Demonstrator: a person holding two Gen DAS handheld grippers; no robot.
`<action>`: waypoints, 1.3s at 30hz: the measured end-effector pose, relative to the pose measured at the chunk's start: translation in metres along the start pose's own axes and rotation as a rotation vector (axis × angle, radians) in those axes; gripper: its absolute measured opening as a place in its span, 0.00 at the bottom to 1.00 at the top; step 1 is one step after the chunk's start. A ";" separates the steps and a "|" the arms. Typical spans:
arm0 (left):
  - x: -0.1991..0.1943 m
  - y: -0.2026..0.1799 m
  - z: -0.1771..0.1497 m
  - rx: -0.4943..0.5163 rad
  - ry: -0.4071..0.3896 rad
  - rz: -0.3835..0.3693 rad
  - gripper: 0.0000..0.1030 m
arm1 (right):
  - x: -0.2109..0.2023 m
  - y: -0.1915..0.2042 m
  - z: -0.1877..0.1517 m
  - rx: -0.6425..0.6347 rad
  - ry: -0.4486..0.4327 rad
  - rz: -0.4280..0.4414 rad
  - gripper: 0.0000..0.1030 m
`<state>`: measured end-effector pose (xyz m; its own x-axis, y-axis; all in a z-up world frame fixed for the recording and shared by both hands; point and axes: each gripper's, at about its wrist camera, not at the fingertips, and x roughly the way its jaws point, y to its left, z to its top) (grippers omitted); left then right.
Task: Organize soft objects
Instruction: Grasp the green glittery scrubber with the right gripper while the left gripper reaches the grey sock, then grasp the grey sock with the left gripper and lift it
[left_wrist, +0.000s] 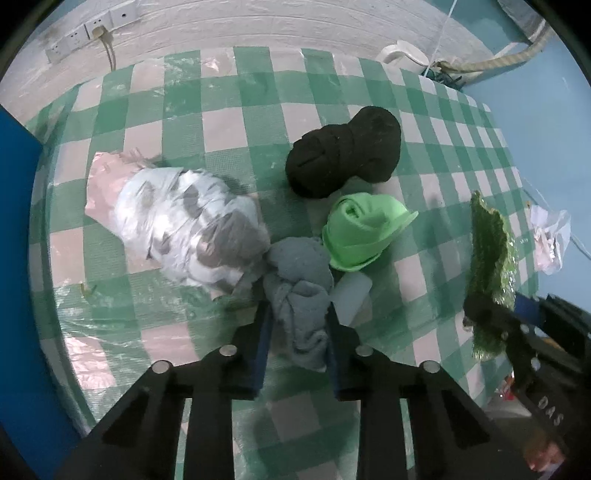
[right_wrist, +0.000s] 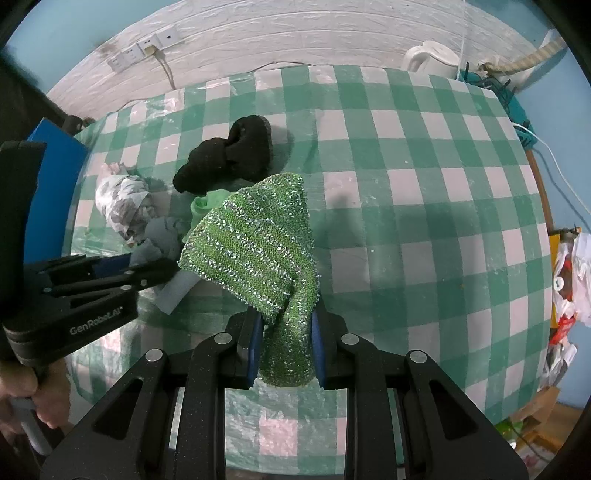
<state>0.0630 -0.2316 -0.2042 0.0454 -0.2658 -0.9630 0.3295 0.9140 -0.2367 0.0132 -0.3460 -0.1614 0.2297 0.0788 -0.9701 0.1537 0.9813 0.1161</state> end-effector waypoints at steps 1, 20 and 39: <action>-0.001 0.001 -0.002 0.005 -0.002 0.000 0.23 | -0.001 0.000 0.000 -0.002 -0.001 0.000 0.21; -0.042 0.019 -0.037 0.113 -0.056 0.071 0.21 | -0.009 0.033 0.005 -0.067 -0.021 0.014 0.21; -0.101 0.046 -0.052 0.132 -0.190 0.161 0.21 | -0.034 0.078 0.008 -0.148 -0.072 0.030 0.21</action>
<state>0.0243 -0.1470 -0.1243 0.2790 -0.1840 -0.9425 0.4229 0.9047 -0.0514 0.0252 -0.2734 -0.1173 0.3010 0.1008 -0.9483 0.0036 0.9943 0.1069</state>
